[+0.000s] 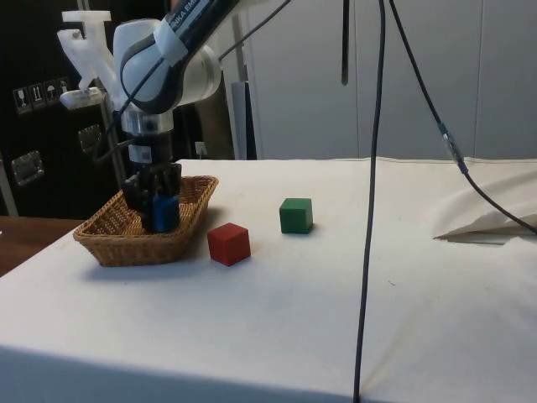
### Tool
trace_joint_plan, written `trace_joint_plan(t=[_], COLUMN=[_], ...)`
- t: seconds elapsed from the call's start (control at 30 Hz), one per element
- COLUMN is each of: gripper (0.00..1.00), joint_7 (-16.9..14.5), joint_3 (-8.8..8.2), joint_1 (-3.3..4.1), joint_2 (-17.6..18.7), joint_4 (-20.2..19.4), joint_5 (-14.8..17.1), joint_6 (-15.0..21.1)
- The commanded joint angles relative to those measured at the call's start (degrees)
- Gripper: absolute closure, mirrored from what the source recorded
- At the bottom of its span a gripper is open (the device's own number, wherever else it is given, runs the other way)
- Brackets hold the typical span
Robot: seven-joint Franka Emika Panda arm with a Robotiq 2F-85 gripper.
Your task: Pick up the blue cube and place it into the basket.
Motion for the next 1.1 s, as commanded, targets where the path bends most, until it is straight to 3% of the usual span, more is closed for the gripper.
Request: trace_joint_plan(t=[0.0,0.2,0.23,0.57,0.93,1.07], gripper=[1.0,0.99,0.95,0.02,0.0,0.0], joint_7=[-0.06,-0.06,-0.06,-0.06,-0.11,-0.86], joint_3=[0.06,0.11,0.11,0.11,0.0,-0.06], joint_1=[0.0,-0.06,-0.06,-0.06,0.0,0.0], joint_2=[0.0,0.0,0.0,0.0,-0.34,-2.46], joint_4=[0.0,0.0,0.0,0.0,0.34,0.11], joint_5=[0.0,0.06,0.06,0.06,-0.06,-0.17], joint_6=[0.0,0.0,-0.06,-0.06,-0.29,-2.29])
